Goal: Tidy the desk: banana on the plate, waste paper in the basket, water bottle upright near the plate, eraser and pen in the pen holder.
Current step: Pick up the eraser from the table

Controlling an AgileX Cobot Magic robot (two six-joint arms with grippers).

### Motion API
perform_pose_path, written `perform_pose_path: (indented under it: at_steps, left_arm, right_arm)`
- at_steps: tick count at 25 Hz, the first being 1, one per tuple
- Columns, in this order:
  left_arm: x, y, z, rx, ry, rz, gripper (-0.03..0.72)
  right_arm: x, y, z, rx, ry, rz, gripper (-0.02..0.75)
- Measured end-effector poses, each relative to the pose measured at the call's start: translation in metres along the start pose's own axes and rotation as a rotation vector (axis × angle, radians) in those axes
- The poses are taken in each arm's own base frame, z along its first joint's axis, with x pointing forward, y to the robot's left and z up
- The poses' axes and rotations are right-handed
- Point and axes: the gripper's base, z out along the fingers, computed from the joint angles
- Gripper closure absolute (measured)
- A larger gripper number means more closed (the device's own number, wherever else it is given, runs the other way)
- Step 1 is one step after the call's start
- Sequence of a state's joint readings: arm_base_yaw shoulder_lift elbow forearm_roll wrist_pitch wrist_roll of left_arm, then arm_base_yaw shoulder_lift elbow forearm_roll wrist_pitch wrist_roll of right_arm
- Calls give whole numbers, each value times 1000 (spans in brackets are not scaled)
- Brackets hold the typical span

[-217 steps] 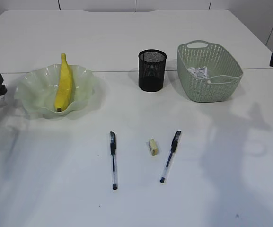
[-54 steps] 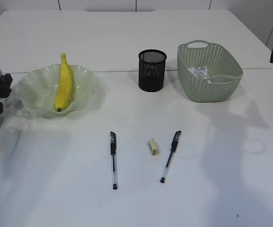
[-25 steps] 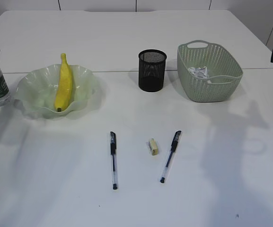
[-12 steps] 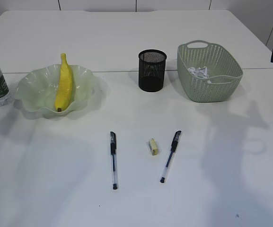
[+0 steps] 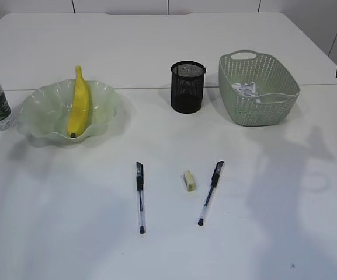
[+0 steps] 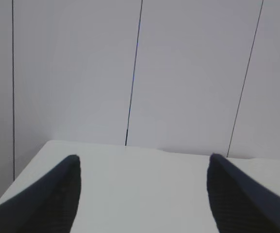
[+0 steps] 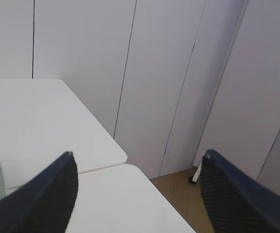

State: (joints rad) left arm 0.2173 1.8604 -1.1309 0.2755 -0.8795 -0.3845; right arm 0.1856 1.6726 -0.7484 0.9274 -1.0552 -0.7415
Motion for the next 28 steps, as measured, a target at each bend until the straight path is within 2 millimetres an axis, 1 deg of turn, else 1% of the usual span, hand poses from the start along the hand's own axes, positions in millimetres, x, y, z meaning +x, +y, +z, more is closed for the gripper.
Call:
perform_pose_path:
  at_steps: [3, 5, 9, 12, 17, 21, 25, 28]
  left_arm:
    - [-19, -6, -4, 6, 15, 33, 118]
    - [-29, -9, -6, 12, 32, 59, 119]
    - [-42, -13, -12, -2, 100, 107, 119]
    - [-52, -13, -20, -44, 175, 134, 119]
    - [-86, -19, -36, -94, 194, 158, 119]
    - [-105, -24, -45, -102, 167, 167, 119]
    - [-110, -24, -48, -124, 171, 134, 119]
    - [-110, -21, -51, -170, 209, 74, 126]
  right_arm:
    - [2, -2, 0, 26, 24, 20, 150]
    - [5, -4, 0, 44, 51, 38, 150]
    - [12, -5, -1, 62, 125, 78, 150]
    - [13, -6, -1, 68, 139, 86, 150]
    - [13, -4, -3, 57, 153, -30, 150]
    - [14, 10, -15, 22, 179, -83, 150]
    - [5, 24, -33, -31, 180, -65, 150]
    - [-6, 28, -46, -60, 174, -38, 150]
